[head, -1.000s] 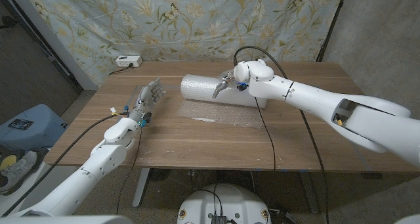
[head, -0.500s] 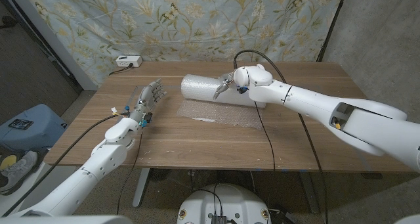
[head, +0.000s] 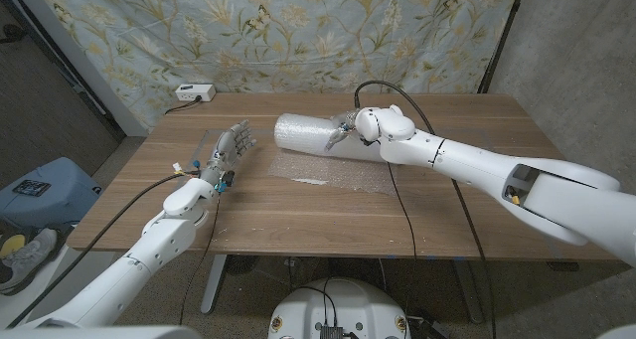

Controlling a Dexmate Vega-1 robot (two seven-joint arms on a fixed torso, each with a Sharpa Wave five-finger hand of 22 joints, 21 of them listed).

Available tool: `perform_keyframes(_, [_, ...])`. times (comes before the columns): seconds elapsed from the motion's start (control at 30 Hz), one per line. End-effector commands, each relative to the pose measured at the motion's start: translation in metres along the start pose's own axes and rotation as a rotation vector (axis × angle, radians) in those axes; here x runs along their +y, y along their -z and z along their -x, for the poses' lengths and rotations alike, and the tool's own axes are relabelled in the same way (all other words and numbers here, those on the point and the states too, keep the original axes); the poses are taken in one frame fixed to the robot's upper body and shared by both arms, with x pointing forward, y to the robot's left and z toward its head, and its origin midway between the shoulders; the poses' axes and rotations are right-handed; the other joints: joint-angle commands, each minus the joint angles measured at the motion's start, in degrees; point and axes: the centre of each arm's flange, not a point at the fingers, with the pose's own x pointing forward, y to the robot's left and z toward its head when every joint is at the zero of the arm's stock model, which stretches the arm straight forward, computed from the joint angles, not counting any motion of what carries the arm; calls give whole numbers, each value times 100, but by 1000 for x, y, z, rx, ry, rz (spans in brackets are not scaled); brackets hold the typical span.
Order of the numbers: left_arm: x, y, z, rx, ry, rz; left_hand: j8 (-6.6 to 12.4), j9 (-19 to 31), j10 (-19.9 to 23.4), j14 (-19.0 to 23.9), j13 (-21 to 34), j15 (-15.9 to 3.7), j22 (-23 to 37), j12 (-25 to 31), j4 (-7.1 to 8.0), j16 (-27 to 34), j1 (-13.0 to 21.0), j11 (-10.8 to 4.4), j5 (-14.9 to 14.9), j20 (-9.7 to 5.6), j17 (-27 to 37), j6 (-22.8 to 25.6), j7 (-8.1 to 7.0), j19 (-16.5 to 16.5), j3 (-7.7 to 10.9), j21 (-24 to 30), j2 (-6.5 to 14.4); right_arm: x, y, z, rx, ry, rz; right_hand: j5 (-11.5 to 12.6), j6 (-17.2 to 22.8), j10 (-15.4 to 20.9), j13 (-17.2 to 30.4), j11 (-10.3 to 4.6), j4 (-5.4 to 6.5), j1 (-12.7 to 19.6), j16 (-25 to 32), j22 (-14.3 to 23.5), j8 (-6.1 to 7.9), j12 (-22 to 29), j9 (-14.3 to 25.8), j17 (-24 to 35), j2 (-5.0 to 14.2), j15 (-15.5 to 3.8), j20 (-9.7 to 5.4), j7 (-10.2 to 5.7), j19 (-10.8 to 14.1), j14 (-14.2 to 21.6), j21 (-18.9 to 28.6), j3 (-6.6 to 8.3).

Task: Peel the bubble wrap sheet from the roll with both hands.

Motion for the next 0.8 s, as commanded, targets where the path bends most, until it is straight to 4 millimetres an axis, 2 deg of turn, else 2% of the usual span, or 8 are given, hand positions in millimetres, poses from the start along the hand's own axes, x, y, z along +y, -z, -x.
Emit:
perform_keyframes(0.03, [-7,1,1,12,-1,-3,27,11,78,74,17,23,28,28,1,50,24,18,60,40,25,64,7,43,23,0,-11,20,5,3,-5,95,48,75,341,287,554,-132,-6,256,298,9,117,592,78,292,-24,-215,-32,114,355,431,40,-72])
perform_keyframes(0.1, [-7,1,2,11,0,-2,23,12,97,93,18,19,28,33,3,52,20,10,60,42,27,67,14,53,27,-2,-11,22,6,3,-6,117,53,104,588,470,811,-208,0,355,478,11,188,895,109,439,-55,-362,-87,51,561,704,57,-125])
perform_keyframes(0.17, [-8,0,2,13,-1,-4,27,12,103,109,19,12,28,34,4,55,19,4,61,41,28,83,17,60,30,-3,-12,24,7,4,-8,133,55,140,892,680,1070,-335,-5,502,676,14,276,1216,142,594,-72,-559,-108,-80,766,1008,67,-165])
perform_keyframes(0.23, [-8,0,2,15,-3,-8,24,12,121,118,20,11,29,39,5,54,17,16,61,34,28,86,19,75,33,-1,-13,25,8,4,-11,137,54,158,1093,812,1197,-398,-7,575,787,16,337,1388,159,674,-99,-639,-145,-98,869,1186,71,-196])
perform_keyframes(0.3, [-8,0,3,13,-5,-3,25,13,133,140,21,13,29,42,5,58,15,17,62,34,29,97,14,80,35,-3,-15,25,8,5,-11,137,56,174,1385,885,1316,-424,3,635,871,19,442,1527,180,752,-109,-702,-154,-262,922,1293,58,-227])
perform_keyframes(0.47, [-9,0,2,15,-4,-2,27,13,173,158,23,7,29,53,5,55,12,16,63,41,29,122,20,95,42,-7,-17,23,11,8,-17,139,61,202,1616,1098,1430,-502,15,695,923,23,521,1707,199,787,-136,-859,-190,-332,987,1499,44,-246])
perform_keyframes(0.8, [-17,-1,-2,16,13,2,24,15,252,250,28,3,31,72,7,66,4,16,65,47,31,163,30,149,60,-10,-20,15,18,14,-27,112,38,237,1719,1204,1505,-487,37,732,884,25,543,1808,209,782,-124,-850,-238,-309,1097,1604,54,-230])
